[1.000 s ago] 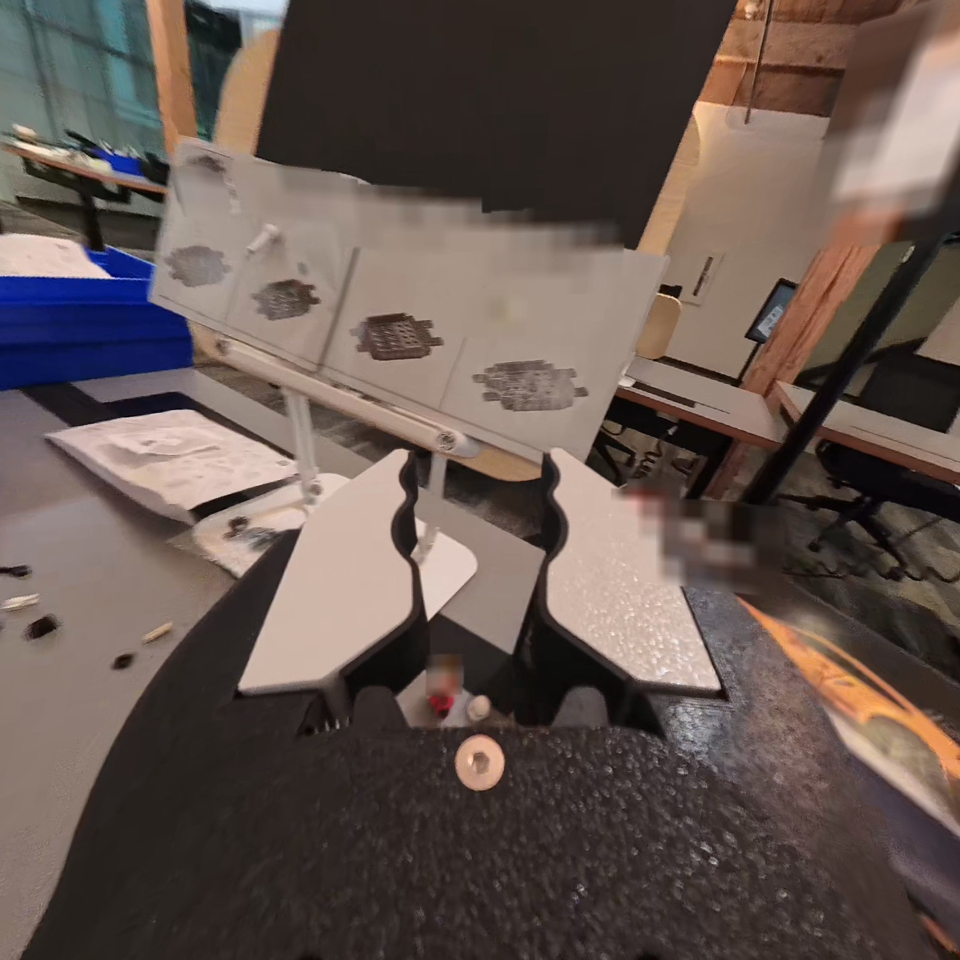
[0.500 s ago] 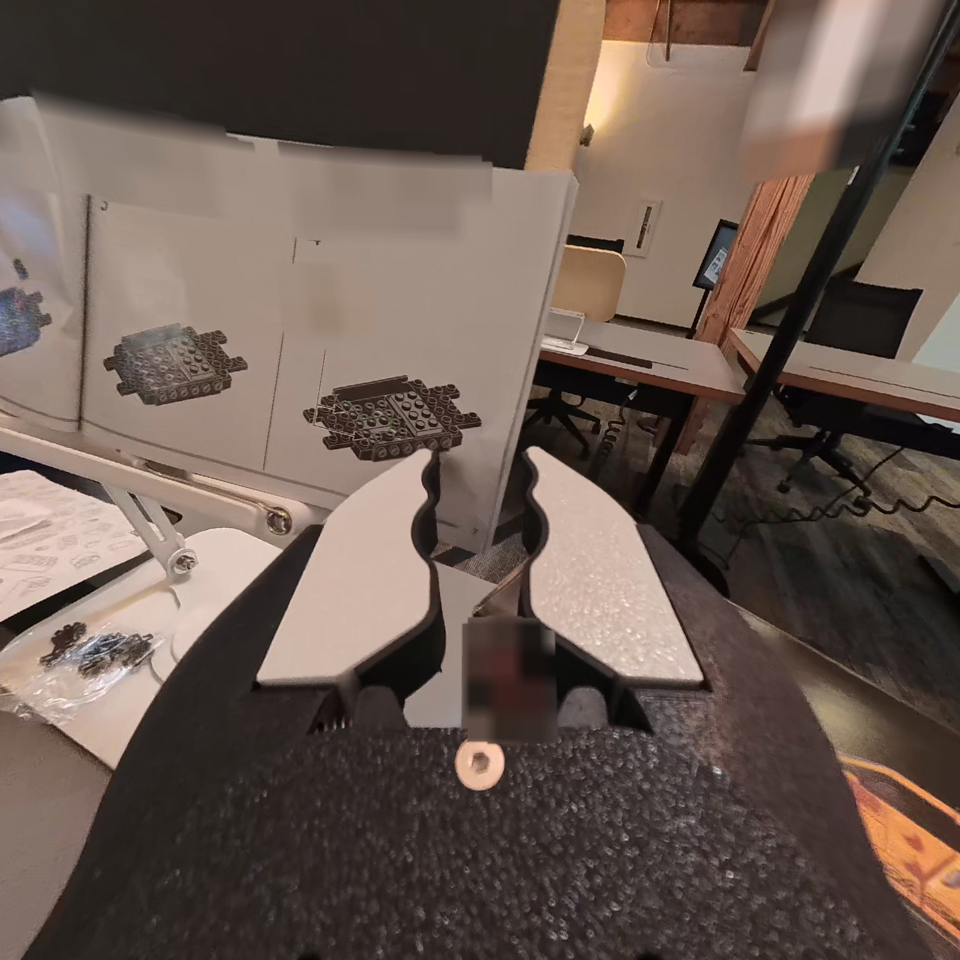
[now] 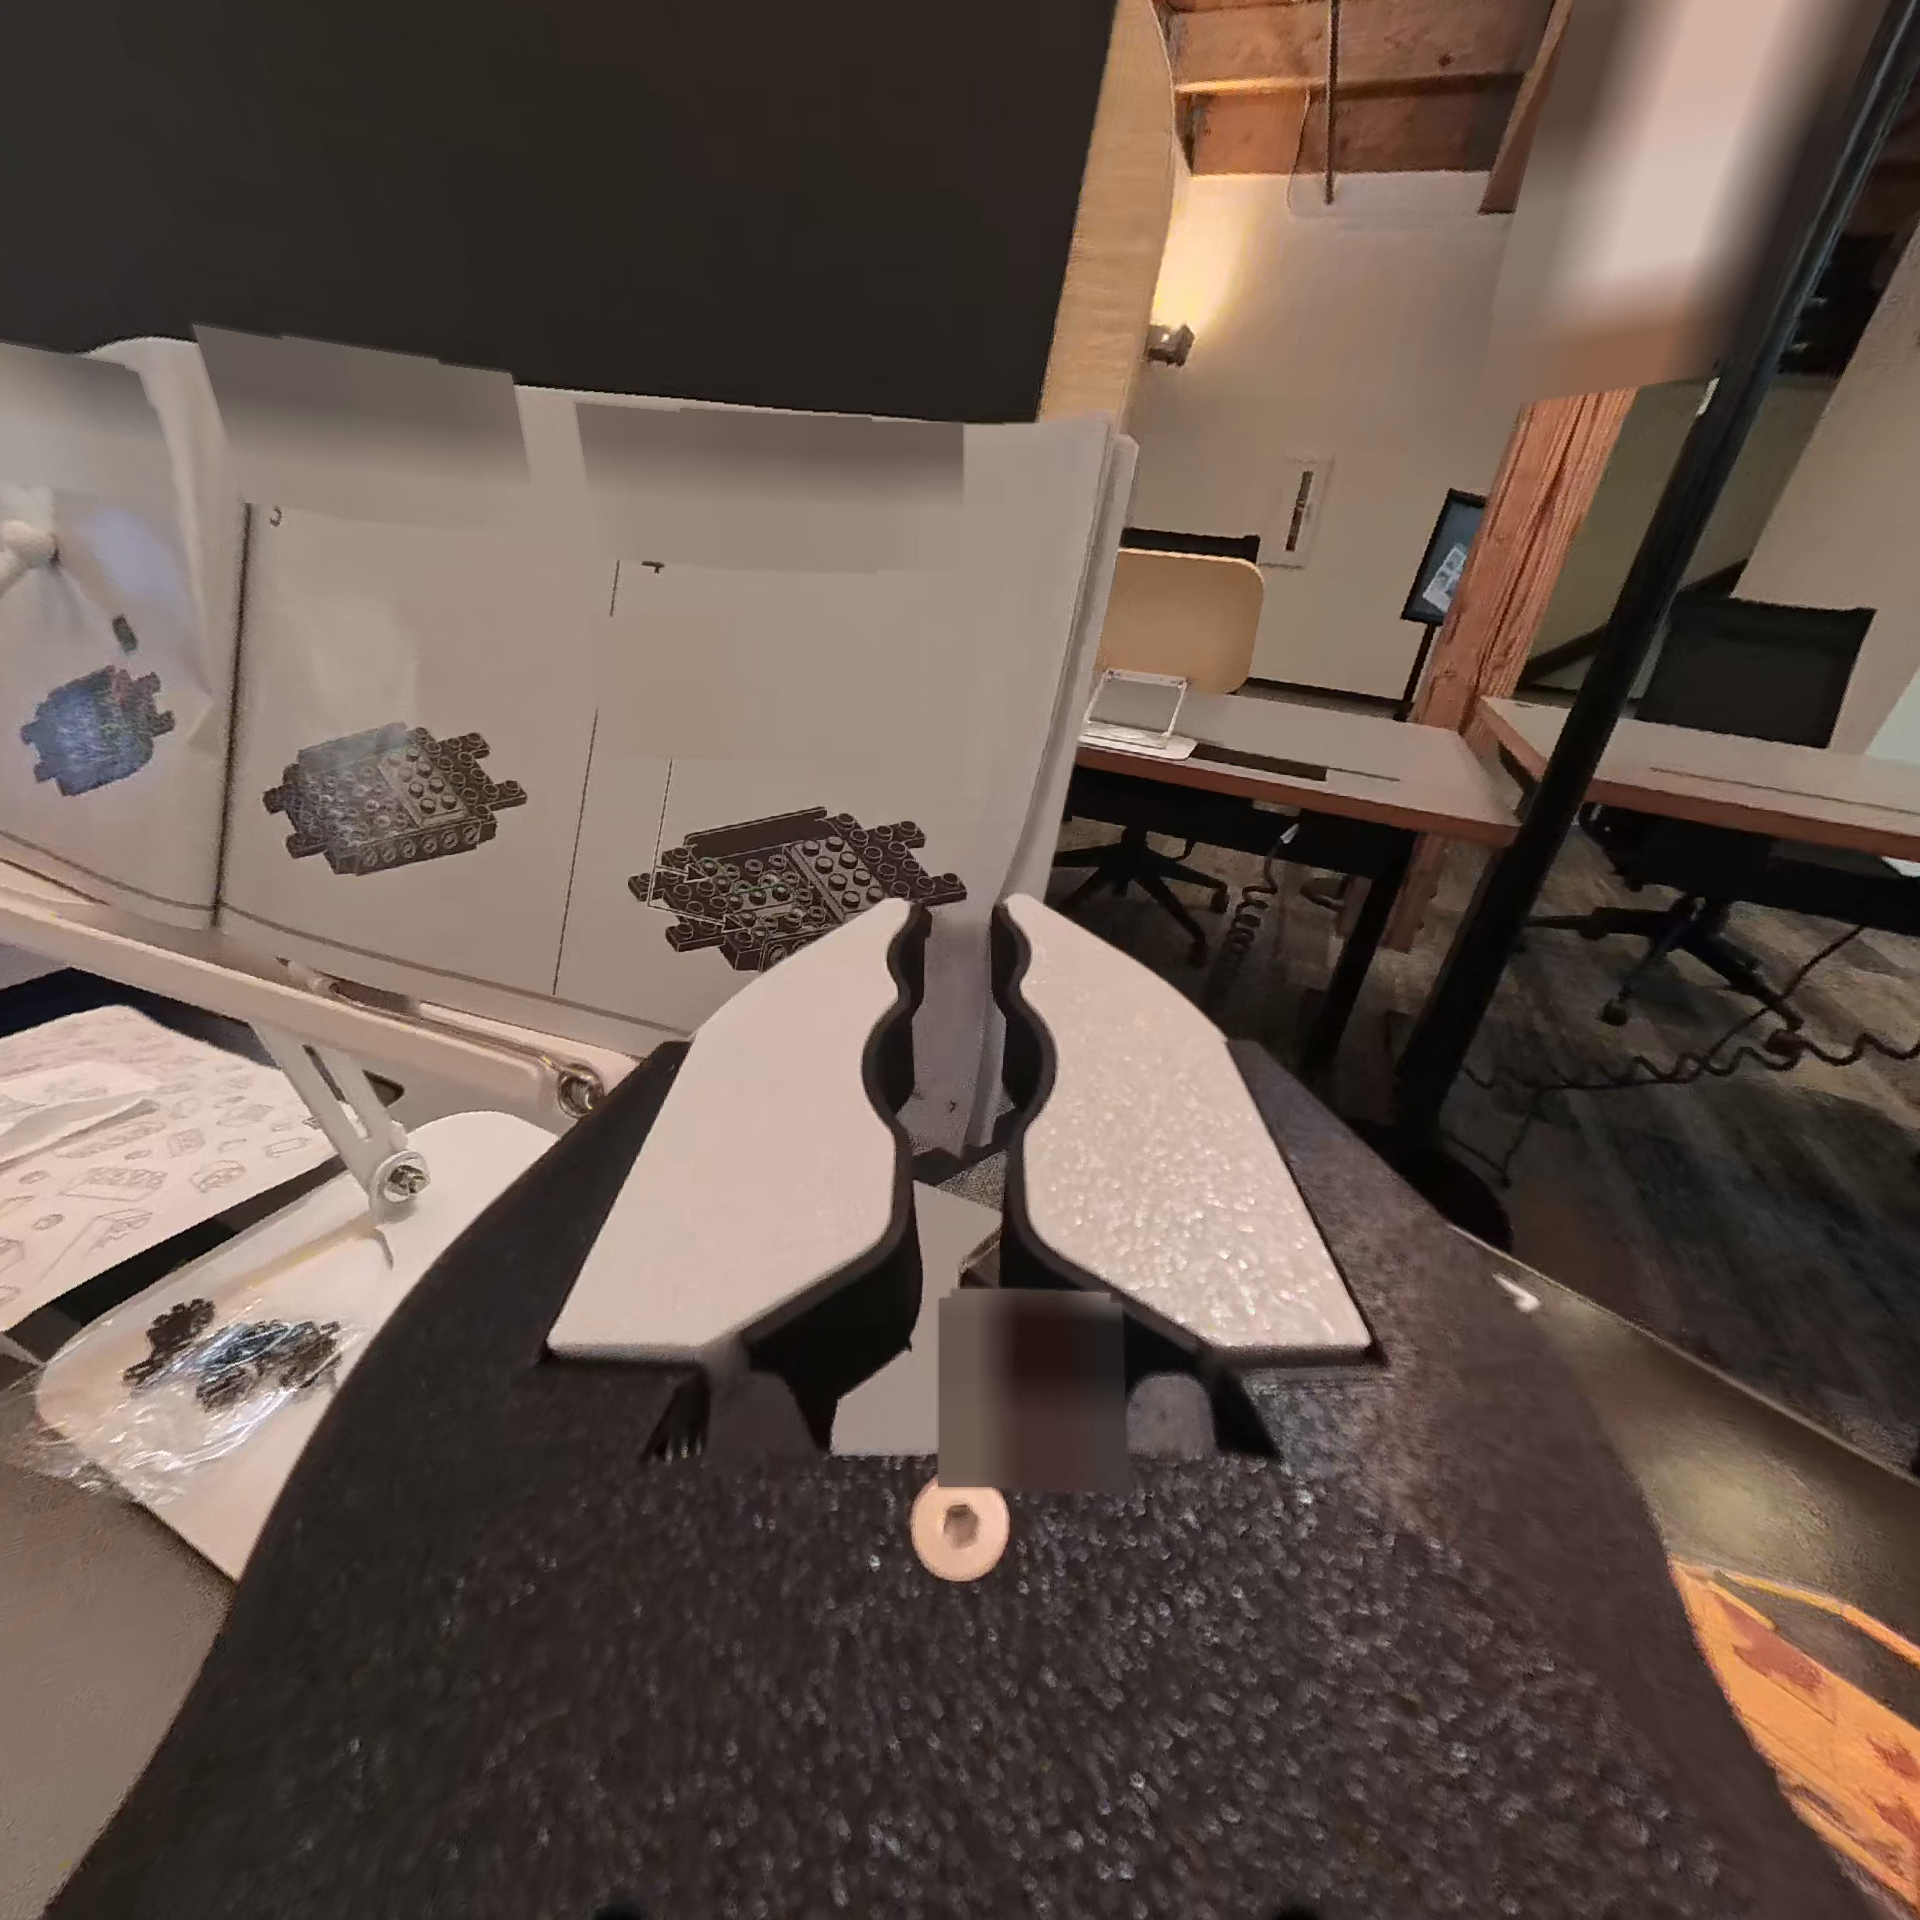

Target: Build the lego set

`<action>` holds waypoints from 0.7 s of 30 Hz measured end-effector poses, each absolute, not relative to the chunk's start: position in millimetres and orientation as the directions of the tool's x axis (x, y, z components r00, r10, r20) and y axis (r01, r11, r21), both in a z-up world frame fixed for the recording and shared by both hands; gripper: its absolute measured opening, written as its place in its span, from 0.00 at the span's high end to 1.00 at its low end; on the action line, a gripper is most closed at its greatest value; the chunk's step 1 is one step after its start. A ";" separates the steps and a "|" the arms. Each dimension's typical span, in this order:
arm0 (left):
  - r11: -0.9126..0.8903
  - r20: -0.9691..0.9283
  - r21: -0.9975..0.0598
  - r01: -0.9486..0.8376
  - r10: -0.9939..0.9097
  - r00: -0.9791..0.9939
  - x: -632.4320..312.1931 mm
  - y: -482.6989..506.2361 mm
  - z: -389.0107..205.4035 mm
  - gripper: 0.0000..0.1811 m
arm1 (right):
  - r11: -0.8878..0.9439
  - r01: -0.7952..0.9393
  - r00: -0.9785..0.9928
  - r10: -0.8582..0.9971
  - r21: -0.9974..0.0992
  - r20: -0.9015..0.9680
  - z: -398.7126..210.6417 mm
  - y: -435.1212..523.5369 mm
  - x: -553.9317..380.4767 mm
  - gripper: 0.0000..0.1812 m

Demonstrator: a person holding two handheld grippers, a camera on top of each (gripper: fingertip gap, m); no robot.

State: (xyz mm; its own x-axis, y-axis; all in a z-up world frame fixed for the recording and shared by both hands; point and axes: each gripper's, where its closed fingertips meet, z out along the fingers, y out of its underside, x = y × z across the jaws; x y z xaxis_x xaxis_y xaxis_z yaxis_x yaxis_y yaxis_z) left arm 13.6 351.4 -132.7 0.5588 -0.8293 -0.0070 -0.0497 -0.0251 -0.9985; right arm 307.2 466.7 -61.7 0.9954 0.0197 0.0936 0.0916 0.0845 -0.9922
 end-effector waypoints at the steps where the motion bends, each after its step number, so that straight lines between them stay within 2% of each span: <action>1: -0.025 -0.008 -0.998 -0.051 -0.830 0.558 13.9 351.2 -133.0 1.00 | 0.082 0.082 0.996 0.026 -0.993 0.084 -61.8 467.8 307.4 0.94; 6: -0.026 -0.008 -0.998 -0.054 -0.831 0.556 13.5 350.4 -134.1 1.00 | 0.100 0.092 0.995 0.012 -0.991 0.094 -58.8 465.3 308.3 1.00; 11: -0.029 -0.007 -0.998 -0.057 -0.834 0.552 15.0 349.0 -134.7 1.00 | 0.127 0.133 0.991 0.017 -0.983 0.136 -55.8 458.7 303.5 1.00; 16: -0.042 0.009 -0.998 -0.050 -0.849 0.528 25.2 350.3 -122.9 1.00 | 0.189 0.255 0.964 0.025 -0.948 0.264 -48.7 441.9 282.8 1.00; 21: -0.050 0.035 -0.999 -0.020 -0.891 0.452 61.9 356.7 -89.0 0.93 | 0.229 0.341 0.929 0.063 -0.912 0.364 -42.5 430.7 250.1 1.00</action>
